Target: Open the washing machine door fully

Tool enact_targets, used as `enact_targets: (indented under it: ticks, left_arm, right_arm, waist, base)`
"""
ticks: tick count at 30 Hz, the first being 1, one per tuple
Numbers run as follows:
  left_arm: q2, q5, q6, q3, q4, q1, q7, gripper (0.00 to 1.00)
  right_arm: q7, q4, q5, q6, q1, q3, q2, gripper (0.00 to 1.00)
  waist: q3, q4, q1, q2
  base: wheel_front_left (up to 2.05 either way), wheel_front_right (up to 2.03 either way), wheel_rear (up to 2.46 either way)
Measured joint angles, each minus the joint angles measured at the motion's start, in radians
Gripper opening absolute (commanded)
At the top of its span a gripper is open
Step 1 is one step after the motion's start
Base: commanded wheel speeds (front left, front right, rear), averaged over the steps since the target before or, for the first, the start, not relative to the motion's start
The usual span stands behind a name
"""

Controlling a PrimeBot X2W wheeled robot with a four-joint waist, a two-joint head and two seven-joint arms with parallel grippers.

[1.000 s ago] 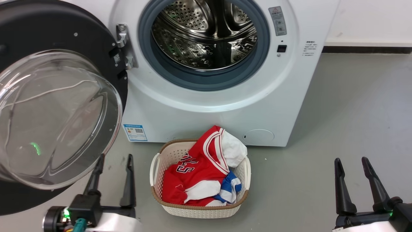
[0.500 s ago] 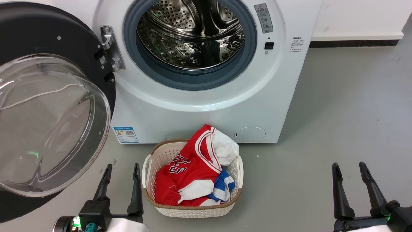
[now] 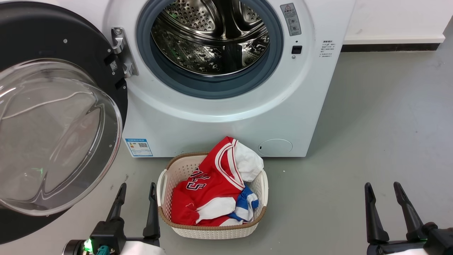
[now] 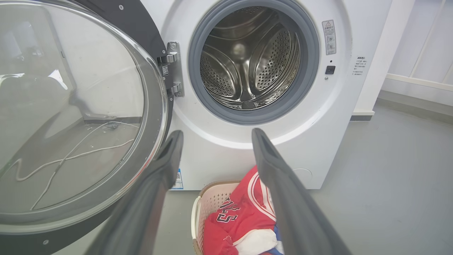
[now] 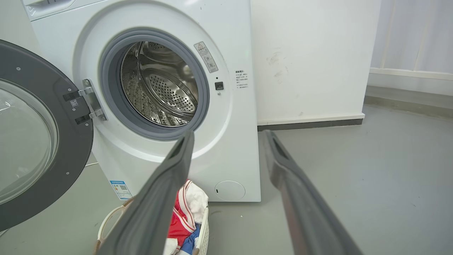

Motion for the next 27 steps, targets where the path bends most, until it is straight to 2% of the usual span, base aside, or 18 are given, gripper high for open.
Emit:
enact_targets:
  ticks: [4,5,11,27]
  left_arm:
    - [0.000,0.000,0.002,0.002,0.002,0.000,0.000,1.00]
    - [0.000,0.000,0.004,0.003,0.004,0.000,0.000,0.00]
    - [0.000,-0.017,-0.001,-0.004,0.057,0.016,0.006,0.00]
    - [0.000,-0.329,-0.033,0.030,0.084,-0.006,0.084,0.00]
  right_arm:
    - [0.000,0.002,0.000,0.000,0.000,-0.001,0.000,1.00]
    - [0.000,0.003,0.000,0.000,0.000,0.000,0.000,0.00]
    - [0.009,0.053,0.014,0.000,0.001,0.004,0.000,0.00]
    - [0.065,0.104,0.330,0.000,-0.033,0.010,-0.011,0.00]
  waist:
    - [-0.002,0.000,0.0000,0.0000]
    - [-0.002,0.000,0.0000,0.0000]
    - [-0.002,0.000,0.0000,0.0000]
    - [-0.002,0.001,0.0000,0.0000]
  base:
    - [0.00,0.00,0.00]
    - [0.00,0.00,0.00]
    - [0.00,0.00,0.00]
    - [0.00,0.00,0.00]
